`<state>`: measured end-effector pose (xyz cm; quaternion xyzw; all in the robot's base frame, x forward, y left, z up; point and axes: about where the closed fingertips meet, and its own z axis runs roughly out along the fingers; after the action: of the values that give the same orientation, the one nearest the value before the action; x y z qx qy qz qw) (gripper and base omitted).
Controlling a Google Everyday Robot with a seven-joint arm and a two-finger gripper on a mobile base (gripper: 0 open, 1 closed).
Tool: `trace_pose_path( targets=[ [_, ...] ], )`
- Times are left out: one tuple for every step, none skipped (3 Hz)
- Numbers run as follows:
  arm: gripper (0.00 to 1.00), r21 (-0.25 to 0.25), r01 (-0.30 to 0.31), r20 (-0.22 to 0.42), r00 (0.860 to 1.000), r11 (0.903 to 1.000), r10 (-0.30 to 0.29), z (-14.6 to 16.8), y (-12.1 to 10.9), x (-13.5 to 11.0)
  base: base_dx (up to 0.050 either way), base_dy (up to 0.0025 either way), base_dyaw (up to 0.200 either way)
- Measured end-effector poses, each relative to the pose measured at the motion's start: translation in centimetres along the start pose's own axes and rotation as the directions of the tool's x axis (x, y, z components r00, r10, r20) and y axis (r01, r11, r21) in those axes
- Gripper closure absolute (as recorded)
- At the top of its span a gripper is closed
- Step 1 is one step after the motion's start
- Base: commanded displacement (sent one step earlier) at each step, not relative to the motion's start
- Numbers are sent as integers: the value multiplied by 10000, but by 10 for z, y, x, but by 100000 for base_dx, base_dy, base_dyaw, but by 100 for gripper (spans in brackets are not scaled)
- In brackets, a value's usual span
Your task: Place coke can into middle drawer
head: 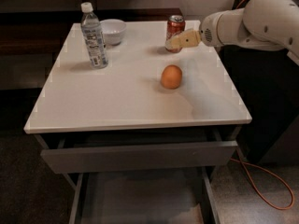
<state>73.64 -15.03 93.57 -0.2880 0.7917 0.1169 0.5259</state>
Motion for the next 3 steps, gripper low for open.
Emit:
trace_pose_path(
  targets=[
    [0,600,-440,54,9990,9972,438,31,-29,3,0,0,0],
    [0,1011,-871,157,9962,9911,859,57,-52,5,0,0,0],
    [0,1157,-1247,298,9921,9854,1220,80,-65,5,0,0,0]
  ],
)
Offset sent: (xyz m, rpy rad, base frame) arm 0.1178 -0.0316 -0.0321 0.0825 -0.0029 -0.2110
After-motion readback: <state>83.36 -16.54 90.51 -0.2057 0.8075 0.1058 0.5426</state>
